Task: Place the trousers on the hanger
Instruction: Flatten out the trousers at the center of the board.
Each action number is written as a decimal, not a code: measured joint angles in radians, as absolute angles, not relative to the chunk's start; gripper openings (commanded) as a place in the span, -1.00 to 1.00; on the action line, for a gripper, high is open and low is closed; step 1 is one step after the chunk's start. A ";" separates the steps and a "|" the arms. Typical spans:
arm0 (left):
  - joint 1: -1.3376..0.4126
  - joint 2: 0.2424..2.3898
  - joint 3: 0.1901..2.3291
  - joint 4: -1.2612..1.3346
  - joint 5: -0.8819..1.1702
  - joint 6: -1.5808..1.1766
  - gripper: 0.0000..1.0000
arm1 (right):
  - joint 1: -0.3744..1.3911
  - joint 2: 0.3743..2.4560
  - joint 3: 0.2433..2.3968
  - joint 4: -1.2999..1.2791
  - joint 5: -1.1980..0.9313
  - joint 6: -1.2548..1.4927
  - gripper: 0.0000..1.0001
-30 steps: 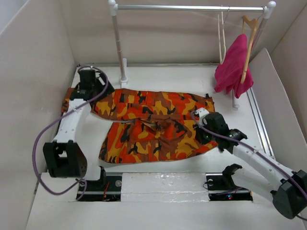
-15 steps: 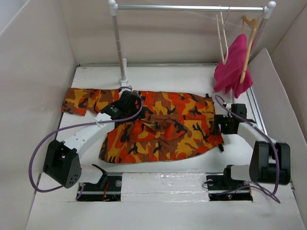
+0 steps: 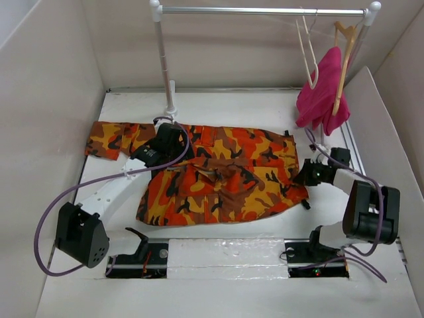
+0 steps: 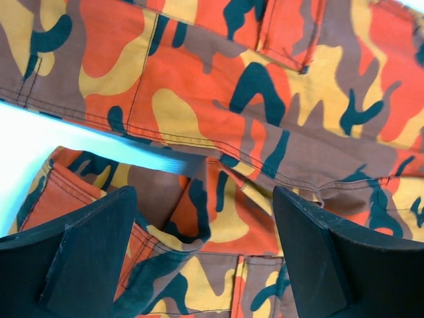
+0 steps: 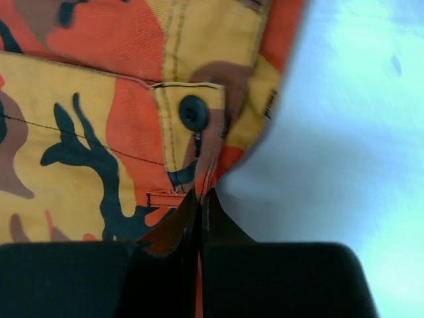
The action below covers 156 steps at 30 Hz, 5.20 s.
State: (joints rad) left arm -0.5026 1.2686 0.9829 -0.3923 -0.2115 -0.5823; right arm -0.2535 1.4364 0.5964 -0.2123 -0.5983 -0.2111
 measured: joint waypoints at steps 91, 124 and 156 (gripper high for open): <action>0.113 0.872 0.800 -0.401 0.080 -0.554 -0.11 | 0.946 1.879 1.473 -0.450 -0.415 -0.275 0.37; 0.046 1.059 1.009 -0.384 0.151 -0.474 0.04 | 0.622 1.140 1.089 -0.480 -0.434 -0.247 -1.00; -0.794 1.167 0.641 -0.209 0.022 -1.105 0.53 | 0.331 0.955 0.736 -0.685 -0.300 -0.164 -1.00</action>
